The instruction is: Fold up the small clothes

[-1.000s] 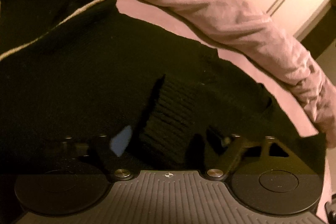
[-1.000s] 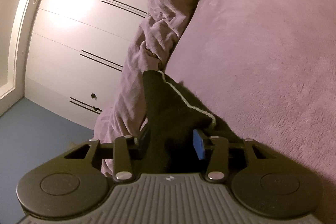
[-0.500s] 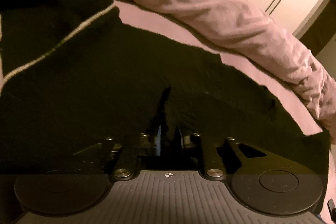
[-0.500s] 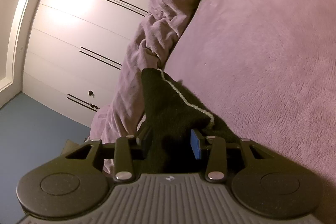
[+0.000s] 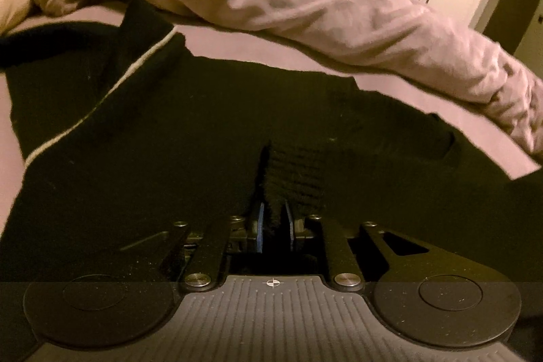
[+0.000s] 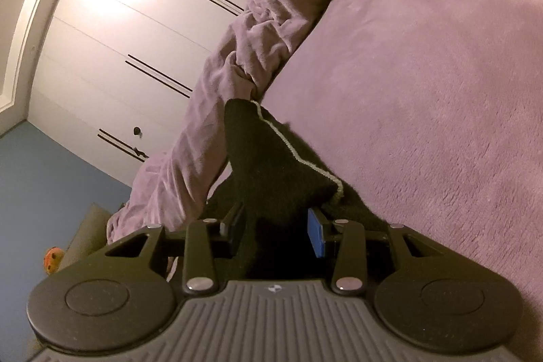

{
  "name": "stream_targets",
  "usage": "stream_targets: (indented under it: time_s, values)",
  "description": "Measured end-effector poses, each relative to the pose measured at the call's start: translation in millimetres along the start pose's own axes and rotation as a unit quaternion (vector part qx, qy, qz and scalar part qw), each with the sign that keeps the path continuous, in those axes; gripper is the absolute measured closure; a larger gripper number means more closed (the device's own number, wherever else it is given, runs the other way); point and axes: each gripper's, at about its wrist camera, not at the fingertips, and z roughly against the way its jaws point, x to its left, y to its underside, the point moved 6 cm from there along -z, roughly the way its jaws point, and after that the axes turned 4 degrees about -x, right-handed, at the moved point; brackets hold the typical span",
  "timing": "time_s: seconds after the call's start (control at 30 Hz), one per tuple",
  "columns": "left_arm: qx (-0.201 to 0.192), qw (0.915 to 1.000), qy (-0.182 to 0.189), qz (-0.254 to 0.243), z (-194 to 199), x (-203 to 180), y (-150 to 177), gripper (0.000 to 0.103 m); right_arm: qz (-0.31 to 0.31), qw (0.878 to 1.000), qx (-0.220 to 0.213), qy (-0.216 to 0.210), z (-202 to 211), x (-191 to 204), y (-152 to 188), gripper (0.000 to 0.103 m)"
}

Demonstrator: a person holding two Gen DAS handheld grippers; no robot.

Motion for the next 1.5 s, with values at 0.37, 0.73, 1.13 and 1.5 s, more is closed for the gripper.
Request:
stream_targets:
  time_s: [0.37,0.73,1.13,1.5]
  values:
    - [0.009,0.9989,-0.018,-0.042,-7.9,-7.1,3.5,0.085,0.038,0.999,0.008,0.012,-1.6,5.0,3.7,0.064]
    - [-0.027,0.9964,-0.030,-0.075,8.4,-2.9,-10.6,0.097,0.120,0.991,0.016,0.050,5.1,16.2,10.5,0.060]
    - [-0.010,0.9955,-0.028,-0.090,15.3,21.2,-1.9,0.049,0.180,0.980,0.020,0.082,8.1,24.6,21.0,0.053]
    - [0.035,0.9992,0.020,-0.002,-7.0,0.8,-7.6,0.069,0.224,0.970,0.021,0.097,18.6,34.0,28.2,0.053]
